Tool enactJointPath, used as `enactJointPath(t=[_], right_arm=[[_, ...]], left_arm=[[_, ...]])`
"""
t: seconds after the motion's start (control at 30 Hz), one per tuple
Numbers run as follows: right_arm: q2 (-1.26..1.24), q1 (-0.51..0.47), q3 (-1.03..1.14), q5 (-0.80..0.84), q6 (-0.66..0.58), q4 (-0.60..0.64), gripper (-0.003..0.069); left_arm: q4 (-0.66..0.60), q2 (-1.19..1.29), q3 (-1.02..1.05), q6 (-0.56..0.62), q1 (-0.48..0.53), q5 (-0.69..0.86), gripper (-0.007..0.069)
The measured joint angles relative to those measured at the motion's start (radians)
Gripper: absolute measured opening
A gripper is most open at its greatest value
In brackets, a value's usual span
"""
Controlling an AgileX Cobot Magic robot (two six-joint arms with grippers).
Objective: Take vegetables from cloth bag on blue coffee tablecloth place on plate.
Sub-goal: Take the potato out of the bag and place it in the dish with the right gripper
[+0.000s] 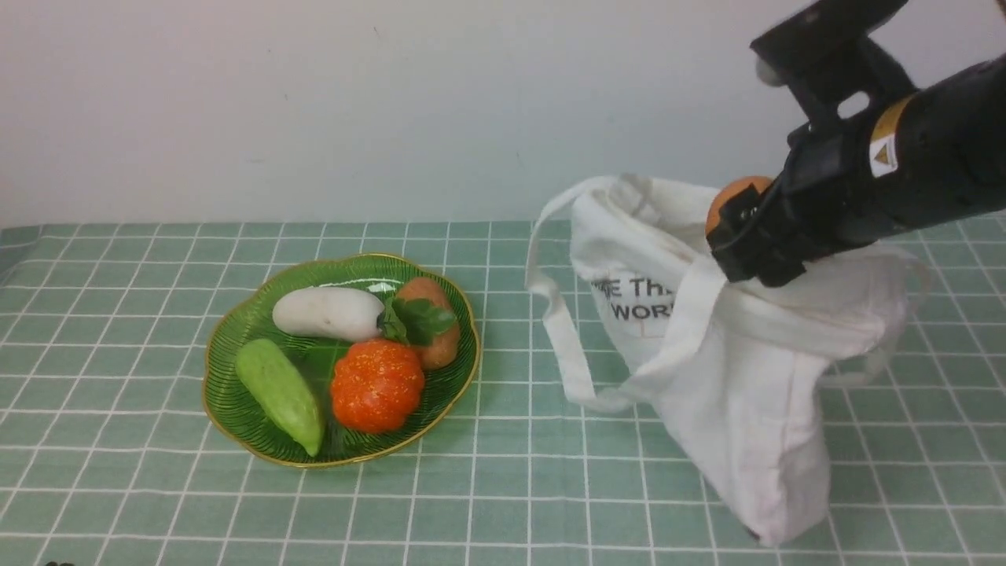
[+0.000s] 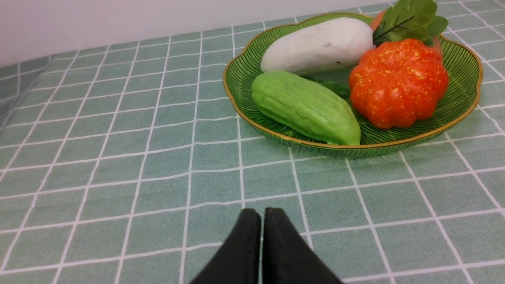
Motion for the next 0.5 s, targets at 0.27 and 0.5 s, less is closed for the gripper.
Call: enactJointPath(t=[0.27, 0.5], right_arm=[[0.116, 0.000, -0.001, 0.126, 0.076, 0.016, 0.0491], [0.253, 0.000, -0.001, 0.154, 0.114, 0.112, 0.0491]], left_arm=[[0.000, 0.000, 0.000, 0.000, 0.000, 0.000, -0.0008], [0.000, 0.000, 0.000, 0.000, 0.000, 0.000, -0.0008]])
